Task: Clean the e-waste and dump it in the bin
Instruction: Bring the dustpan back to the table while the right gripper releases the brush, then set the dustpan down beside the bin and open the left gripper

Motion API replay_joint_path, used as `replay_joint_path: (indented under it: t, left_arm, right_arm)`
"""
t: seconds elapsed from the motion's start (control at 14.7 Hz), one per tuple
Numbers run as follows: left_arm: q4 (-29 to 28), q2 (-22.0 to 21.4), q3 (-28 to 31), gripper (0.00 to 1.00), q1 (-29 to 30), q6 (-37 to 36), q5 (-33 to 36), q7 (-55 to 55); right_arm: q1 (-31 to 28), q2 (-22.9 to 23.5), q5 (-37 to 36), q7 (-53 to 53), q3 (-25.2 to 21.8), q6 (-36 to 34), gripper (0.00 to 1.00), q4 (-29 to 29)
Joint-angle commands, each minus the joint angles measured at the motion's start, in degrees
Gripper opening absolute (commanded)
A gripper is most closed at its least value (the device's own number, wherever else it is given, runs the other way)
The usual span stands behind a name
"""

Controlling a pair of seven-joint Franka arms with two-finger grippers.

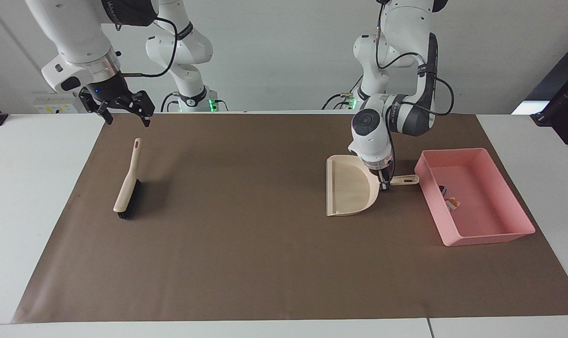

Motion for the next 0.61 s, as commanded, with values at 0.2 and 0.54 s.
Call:
replay_joint_path:
  t: [0.2, 0.54]
  left_arm:
    - [-3.56, -1.37, 0.91, 0.00, -1.51, 3.40, -0.74, -9.04]
    - [-3.48, -1.46, 0.91, 0.29, -1.51, 3.05, -0.74, -8.95]
  right_arm:
    - [-1.13, 0.14, 1.75, -0.34, -1.58, -2.23, 1.00, 2.60]
    - [-1.21, -4.95, 1.83, 0.53, -1.14, 0.55, 1.00, -5.73]
